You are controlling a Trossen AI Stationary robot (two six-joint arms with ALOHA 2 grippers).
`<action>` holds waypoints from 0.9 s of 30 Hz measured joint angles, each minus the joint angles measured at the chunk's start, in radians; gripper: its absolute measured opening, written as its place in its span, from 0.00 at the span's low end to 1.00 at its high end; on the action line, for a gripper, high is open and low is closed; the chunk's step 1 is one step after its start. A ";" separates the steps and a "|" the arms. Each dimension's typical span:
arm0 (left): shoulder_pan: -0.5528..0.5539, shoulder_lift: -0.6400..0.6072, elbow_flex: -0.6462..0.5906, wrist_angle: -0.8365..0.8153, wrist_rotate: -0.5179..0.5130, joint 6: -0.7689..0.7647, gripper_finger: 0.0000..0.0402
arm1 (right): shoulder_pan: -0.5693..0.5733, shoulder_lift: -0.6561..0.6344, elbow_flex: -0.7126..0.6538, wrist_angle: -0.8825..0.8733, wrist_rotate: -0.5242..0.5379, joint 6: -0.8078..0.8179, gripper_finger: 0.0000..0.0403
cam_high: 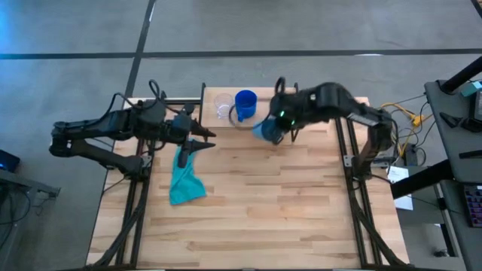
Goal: Stack small to large cups/mugs on shelf
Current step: Put the light blue cup on the shelf
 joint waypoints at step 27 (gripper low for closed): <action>0.227 0.540 0.000 0.794 -0.337 -0.076 0.31 | -0.329 -0.047 0.000 0.000 -0.168 -0.378 0.02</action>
